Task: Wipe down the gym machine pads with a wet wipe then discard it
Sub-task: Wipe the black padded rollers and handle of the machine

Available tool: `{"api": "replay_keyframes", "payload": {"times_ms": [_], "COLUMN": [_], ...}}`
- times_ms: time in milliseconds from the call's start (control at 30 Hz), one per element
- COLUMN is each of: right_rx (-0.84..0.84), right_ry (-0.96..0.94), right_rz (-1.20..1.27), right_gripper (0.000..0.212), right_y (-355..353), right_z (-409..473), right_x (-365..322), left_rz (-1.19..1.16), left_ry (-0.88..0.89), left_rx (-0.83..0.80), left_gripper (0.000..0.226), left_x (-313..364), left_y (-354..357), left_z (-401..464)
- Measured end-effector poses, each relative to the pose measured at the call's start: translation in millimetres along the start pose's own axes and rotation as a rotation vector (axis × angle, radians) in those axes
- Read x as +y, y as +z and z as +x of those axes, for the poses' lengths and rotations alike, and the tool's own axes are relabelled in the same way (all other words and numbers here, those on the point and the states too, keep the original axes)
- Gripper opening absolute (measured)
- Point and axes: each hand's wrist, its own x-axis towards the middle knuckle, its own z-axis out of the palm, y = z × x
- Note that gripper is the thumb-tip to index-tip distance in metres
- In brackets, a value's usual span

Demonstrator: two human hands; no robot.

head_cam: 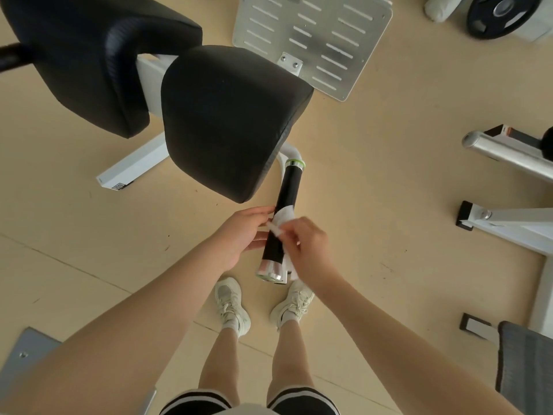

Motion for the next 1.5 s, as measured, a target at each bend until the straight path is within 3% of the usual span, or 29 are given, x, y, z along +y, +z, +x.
{"api": "replay_keyframes", "payload": {"times_ms": [200, 300, 400, 533, 600, 767, 867, 967, 1067, 1200, 1300, 1400, 1500], "right_rx": [0.228, 0.241, 0.093, -0.272, -0.442, -0.419, -0.390, -0.449, -0.621, -0.703, -0.647, -0.478, -0.243], "right_ry": [0.179, 0.175, -0.012, -0.306, -0.331, -0.476, -0.378, -0.328, -0.420, -0.386, -0.325, -0.291, 0.050], "right_rz": [0.037, -0.001, -0.081, -0.308, -0.419, -0.584, -0.852, -0.945, -0.925, -0.681, -0.574, -0.517, -0.424], "right_gripper": [0.018, 0.020, 0.017, 0.013, 0.018, 0.030, 0.029, 0.034, 0.032, 0.029, 0.029, 0.026, 0.025], "right_y": [-7.7, -8.3, -6.2, -13.8, -17.0, -20.0, -27.0, -24.5, -11.2, -8.6, -10.6, -20.5, -32.2], "right_z": [86.4, 107.0, 91.2, 43.8, 36.7, 80.8, 126.1, 144.8, 111.3, 52.5, 40.0, 48.5, 64.3], "right_x": [20.1, 25.9, 15.8, -9.5, -13.7, -3.2, -1.9, -3.7, -15.7, -34.4, -32.2, -21.1, -3.1], "left_rz": [-0.001, 0.053, 0.001, -0.052, -0.022, -0.047, -0.041, -0.058, -0.097, -0.114, -0.097, -0.043, -0.013], "left_ry": [0.068, 0.111, 0.092, 0.009, -0.026, -0.045, -0.033, -0.037, -0.044, -0.041, -0.036, -0.010, 0.047], "left_rx": [0.000, -0.001, -0.003, 0.061, 0.105, 0.115, 0.119, 0.124, 0.134, 0.160, 0.149, 0.108, 0.020], "left_gripper": [0.034, 0.033, 0.028, 0.025, 0.025, 0.024, 0.030, 0.031, 0.032, 0.028, 0.029, 0.028, 0.027], "left_x": [-1.7, -6.1, -6.2, -5.1, -5.2, -7.6, -10.5, -11.2, -10.3, -6.7, -5.0, -3.8, -6.0], "left_y": [-1.3, 1.5, 0.2, -2.8, -2.7, -10.8, -15.3, -17.2, -18.5, -23.5, -23.4, -19.4, -17.2], "left_z": [14.0, 18.6, 19.8, 14.2, 13.1, 19.9, 25.3, 27.0, 23.5, 18.6, 16.2, 15.2, 17.5]}}
